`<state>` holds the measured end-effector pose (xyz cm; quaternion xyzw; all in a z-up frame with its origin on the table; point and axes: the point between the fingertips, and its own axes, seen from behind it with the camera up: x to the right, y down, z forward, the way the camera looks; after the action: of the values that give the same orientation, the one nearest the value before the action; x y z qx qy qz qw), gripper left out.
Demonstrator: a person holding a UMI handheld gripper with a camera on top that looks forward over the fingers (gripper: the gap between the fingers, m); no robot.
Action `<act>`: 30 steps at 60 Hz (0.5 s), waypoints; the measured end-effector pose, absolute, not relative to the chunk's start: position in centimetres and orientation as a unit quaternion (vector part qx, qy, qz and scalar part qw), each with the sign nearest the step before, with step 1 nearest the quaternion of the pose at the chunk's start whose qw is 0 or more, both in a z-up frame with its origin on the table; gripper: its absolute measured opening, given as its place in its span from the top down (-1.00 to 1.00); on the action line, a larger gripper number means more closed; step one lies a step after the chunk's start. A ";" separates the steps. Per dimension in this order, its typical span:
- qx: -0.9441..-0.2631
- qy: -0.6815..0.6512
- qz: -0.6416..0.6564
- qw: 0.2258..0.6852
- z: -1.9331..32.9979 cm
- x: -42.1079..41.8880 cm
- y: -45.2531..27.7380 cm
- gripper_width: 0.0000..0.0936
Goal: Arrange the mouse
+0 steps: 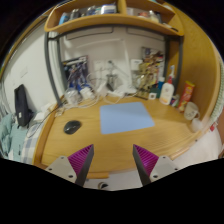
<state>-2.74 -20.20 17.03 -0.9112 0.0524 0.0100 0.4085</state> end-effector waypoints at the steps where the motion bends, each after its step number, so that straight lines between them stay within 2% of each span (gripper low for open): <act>1: -0.913 0.048 0.015 0.405 16.7 -3.5 -20.1 -0.68; 14: -0.923 0.004 0.084 0.375 14.1 -13.0 -16.0 -0.68; 30: -0.934 -0.025 0.068 0.351 11.7 -17.2 -8.1 -0.68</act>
<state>-17.16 -8.07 11.68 -0.9336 -0.0255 0.0683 0.3509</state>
